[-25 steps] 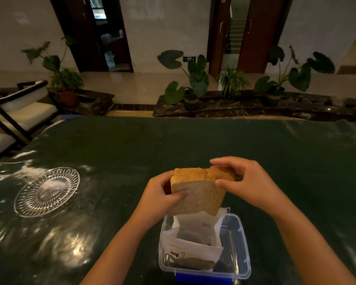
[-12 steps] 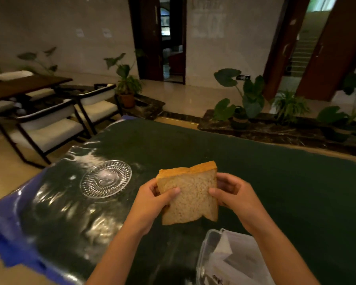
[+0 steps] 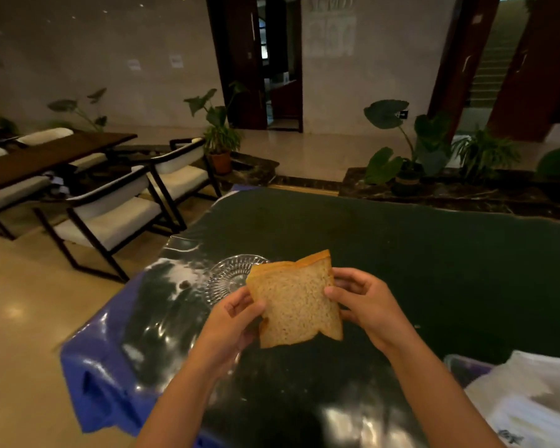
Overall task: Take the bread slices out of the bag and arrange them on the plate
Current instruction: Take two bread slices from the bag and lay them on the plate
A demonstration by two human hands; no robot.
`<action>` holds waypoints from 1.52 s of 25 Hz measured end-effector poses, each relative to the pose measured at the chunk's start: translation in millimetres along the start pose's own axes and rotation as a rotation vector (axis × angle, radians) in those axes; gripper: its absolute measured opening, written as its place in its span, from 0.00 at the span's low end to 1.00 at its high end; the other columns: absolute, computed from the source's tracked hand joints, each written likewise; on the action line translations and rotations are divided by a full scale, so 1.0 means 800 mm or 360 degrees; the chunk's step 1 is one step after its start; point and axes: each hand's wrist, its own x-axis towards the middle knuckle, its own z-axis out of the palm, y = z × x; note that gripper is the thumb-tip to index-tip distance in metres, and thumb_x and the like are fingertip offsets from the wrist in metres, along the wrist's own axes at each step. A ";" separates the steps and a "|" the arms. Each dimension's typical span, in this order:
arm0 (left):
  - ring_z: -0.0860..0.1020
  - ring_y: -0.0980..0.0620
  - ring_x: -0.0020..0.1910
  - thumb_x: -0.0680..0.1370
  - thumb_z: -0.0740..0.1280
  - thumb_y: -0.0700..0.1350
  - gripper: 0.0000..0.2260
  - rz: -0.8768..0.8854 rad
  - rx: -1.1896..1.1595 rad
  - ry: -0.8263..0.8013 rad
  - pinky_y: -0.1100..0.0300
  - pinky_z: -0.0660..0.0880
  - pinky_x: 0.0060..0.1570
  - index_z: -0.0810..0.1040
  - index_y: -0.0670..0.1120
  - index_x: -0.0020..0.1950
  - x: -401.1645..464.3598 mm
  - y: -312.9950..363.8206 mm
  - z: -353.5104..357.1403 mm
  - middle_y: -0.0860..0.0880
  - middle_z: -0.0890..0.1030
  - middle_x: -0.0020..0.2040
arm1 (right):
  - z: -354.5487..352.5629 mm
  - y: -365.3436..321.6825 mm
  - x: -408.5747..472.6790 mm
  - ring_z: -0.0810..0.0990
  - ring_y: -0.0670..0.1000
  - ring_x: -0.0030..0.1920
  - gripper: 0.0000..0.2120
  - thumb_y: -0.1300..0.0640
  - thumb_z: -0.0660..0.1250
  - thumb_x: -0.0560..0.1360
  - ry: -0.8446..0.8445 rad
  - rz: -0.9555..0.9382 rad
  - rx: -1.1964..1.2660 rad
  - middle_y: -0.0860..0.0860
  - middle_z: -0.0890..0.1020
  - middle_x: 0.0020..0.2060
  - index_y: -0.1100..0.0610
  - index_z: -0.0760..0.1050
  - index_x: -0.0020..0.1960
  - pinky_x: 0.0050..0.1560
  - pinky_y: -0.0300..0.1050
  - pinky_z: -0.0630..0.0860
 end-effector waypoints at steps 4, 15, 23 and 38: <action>0.83 0.49 0.47 0.66 0.71 0.41 0.21 -0.0088 0.0158 -0.0105 0.57 0.80 0.39 0.77 0.53 0.58 0.004 0.012 -0.070 0.45 0.80 0.54 | 0.061 0.023 0.010 0.83 0.49 0.47 0.14 0.64 0.71 0.69 0.0085 0.0066 0.0086 0.50 0.83 0.46 0.53 0.78 0.53 0.36 0.42 0.80; 0.83 0.49 0.46 0.70 0.69 0.32 0.21 -0.0187 0.0376 0.0132 0.53 0.81 0.39 0.75 0.47 0.61 0.131 -0.019 -0.140 0.47 0.81 0.53 | 0.096 0.092 0.139 0.82 0.52 0.51 0.18 0.66 0.70 0.69 -0.0046 0.0247 0.0025 0.53 0.81 0.51 0.56 0.75 0.58 0.42 0.44 0.81; 0.81 0.48 0.49 0.71 0.68 0.33 0.19 -0.0298 0.0509 0.0309 0.49 0.80 0.46 0.77 0.49 0.59 0.241 -0.034 -0.194 0.50 0.81 0.51 | 0.143 0.147 0.263 0.81 0.50 0.50 0.23 0.68 0.69 0.69 0.0102 0.0425 -0.0028 0.51 0.81 0.49 0.56 0.72 0.62 0.47 0.49 0.80; 0.78 0.54 0.48 0.72 0.68 0.33 0.21 -0.0364 0.0824 0.0107 0.56 0.76 0.49 0.74 0.43 0.64 0.464 -0.121 -0.288 0.49 0.79 0.53 | 0.217 0.252 0.431 0.80 0.51 0.49 0.22 0.63 0.68 0.70 0.0891 0.0501 -0.0400 0.49 0.80 0.48 0.53 0.72 0.63 0.53 0.55 0.78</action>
